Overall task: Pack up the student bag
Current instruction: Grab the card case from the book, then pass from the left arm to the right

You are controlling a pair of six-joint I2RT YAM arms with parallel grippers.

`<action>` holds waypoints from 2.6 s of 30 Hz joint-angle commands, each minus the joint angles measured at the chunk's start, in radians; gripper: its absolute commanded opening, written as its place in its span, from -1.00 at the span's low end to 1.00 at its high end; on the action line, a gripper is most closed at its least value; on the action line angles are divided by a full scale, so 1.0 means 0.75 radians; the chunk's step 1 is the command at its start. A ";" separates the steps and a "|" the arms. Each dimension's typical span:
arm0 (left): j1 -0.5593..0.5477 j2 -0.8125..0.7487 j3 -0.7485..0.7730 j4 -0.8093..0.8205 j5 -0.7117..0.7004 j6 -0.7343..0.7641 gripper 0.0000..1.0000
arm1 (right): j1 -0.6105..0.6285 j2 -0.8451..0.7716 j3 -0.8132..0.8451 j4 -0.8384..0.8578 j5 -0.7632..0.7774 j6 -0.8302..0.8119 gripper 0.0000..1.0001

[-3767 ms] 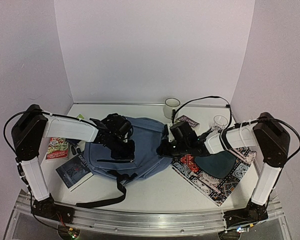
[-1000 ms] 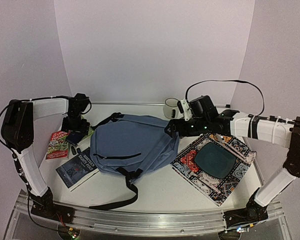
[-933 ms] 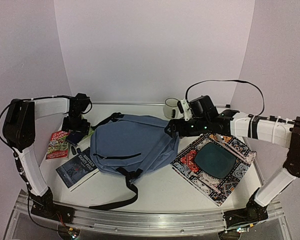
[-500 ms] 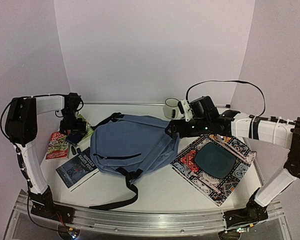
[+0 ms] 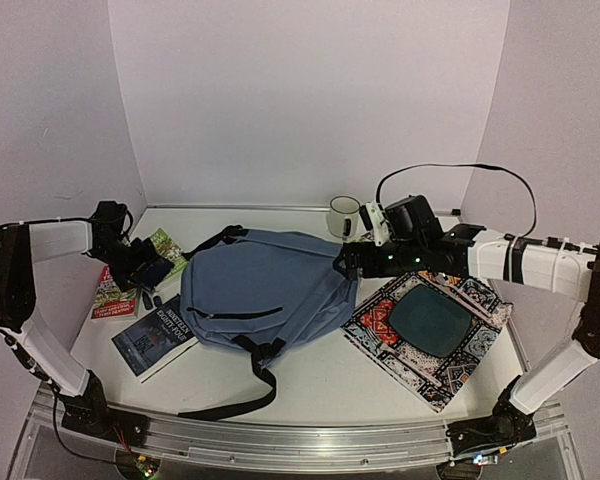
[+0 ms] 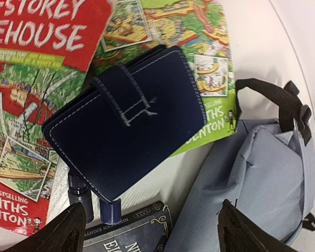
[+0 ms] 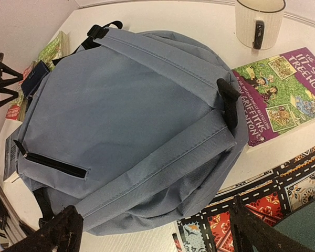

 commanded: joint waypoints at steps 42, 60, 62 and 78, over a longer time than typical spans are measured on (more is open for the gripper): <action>0.123 -0.093 -0.464 0.802 0.045 -0.503 -0.26 | -0.002 -0.077 -0.007 0.018 -0.014 -0.041 0.95; 0.121 -0.397 -0.443 0.687 0.170 -0.472 -0.91 | -0.002 -0.035 0.030 0.130 -0.147 0.066 0.97; 0.121 -0.427 -0.449 0.674 0.199 -0.478 -0.98 | 0.002 -0.017 0.031 0.170 -0.179 0.097 0.97; -0.161 -0.562 -0.421 0.724 0.487 -0.574 -1.00 | 0.126 0.182 0.109 0.492 -0.358 0.399 0.97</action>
